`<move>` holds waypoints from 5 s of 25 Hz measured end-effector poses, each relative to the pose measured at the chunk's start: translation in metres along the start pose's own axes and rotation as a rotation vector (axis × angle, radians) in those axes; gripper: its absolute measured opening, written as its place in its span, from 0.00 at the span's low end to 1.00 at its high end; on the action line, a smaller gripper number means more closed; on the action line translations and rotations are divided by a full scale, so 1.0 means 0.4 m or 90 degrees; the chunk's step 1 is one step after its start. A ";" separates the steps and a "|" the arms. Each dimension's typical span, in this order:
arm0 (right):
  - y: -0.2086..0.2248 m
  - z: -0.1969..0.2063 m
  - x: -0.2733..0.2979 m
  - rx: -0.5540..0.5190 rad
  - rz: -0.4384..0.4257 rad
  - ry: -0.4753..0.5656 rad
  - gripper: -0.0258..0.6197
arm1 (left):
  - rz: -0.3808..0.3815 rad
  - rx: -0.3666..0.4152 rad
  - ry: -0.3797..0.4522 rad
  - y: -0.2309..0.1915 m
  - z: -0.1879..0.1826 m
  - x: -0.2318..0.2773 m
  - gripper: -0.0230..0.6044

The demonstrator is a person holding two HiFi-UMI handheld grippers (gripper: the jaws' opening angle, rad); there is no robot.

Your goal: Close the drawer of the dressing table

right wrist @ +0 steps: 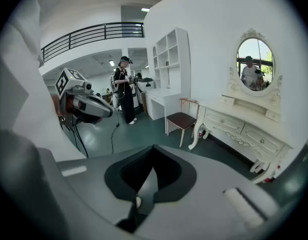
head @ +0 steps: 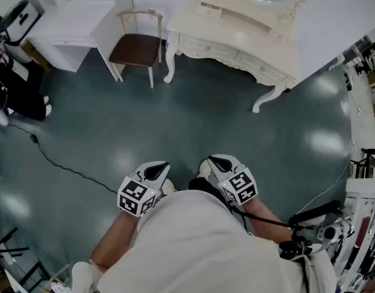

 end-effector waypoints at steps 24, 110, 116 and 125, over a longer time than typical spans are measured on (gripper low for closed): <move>0.175 -0.062 0.084 0.087 0.041 0.005 0.08 | 0.037 0.014 -0.021 -0.107 -0.066 0.120 0.04; 1.870 -1.163 1.331 0.437 0.145 0.085 0.18 | -0.113 0.010 -0.075 -1.631 -0.987 1.003 0.04; 1.896 -1.179 1.339 0.435 0.143 0.089 0.18 | -0.114 0.014 -0.080 -1.640 -1.001 1.021 0.04; 1.931 -1.201 1.354 0.426 0.143 0.095 0.18 | -0.114 0.026 -0.087 -1.656 -1.014 1.042 0.04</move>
Point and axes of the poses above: the fingertips, and each gripper's own axes: x forward along the fingers, y to its right, z out of its underside, the point moved 3 cm from there along -x, backward along the fingers, and after that the axes turned 11 degrees about x, right-handed, at the moved point
